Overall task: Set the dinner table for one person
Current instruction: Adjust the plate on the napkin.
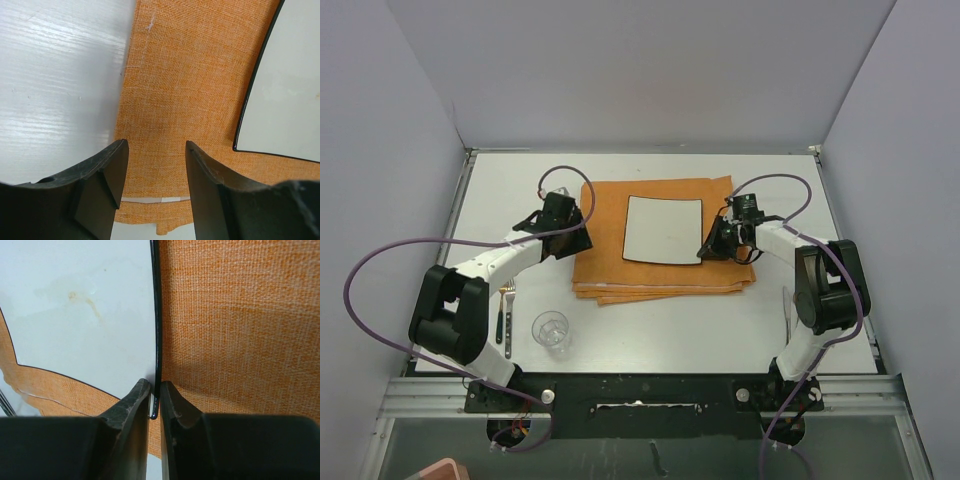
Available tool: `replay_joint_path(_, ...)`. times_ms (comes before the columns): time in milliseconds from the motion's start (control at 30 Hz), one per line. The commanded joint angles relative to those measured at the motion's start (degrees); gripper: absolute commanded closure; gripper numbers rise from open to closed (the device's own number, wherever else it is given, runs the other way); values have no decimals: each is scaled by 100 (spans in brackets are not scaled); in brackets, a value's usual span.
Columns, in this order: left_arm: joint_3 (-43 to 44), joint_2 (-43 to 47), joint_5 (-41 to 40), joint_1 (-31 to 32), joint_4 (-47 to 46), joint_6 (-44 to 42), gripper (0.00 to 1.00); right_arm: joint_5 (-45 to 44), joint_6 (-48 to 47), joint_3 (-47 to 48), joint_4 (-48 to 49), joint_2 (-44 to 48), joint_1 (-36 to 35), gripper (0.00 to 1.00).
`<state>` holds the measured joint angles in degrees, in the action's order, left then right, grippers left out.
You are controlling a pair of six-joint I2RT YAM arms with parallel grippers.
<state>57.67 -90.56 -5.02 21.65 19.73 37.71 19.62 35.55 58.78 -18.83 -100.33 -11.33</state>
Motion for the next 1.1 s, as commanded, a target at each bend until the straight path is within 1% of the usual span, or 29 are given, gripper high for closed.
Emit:
replay_joint_path(0, 143, 81, 89, -78, -276, -49, 53, -152, -53, 22, -134, 148, -97, 90)
replay_joint_path(167, 338, -15, 204, -99, -284, -96, 53, -231, -99, -48, -236, 333, -84, 93)
replay_joint_path(233, 445, -106, 422, -99, -417, -129, 53, -256, -101, -106, -239, 421, -74, 93)
replay_joint_path(300, 594, -324, 1041, -98, -746, -207, 53, -265, -101, -125, -250, 486, -64, 90)
replay_joint_path(367, 780, -667, 1733, -99, -1051, -173, 53, -283, -99, -107, -273, 505, -62, 83)
replay_joint_path(400, 874, -849, 2178, -99, -1182, -111, 53, -283, -101, -90, -293, 506, -65, 80)
replay_joint_path(500, 1075, -1393, 2847, -91, -1551, 155, 53, -294, -84, -29, -323, 474, -63, 77)
replay_joint_path(600, 1106, -1768, 3192, -90, -1935, 425, 54, -300, -66, 8, -315, 439, -62, 77)
replay_joint_path(700, 1107, -2022, 3369, -82, -2122, 564, 55, -298, -57, 63, -322, 379, -61, 77)
replay_joint_path(1000, 835, -2103, 3469, -95, -2234, 606, 57, -292, -10, 219, -299, 192, -77, 80)
replay_joint_path(1067, 789, -2094, 3481, -99, -2247, 631, 60, -296, 11, 242, -273, 154, -96, 81)
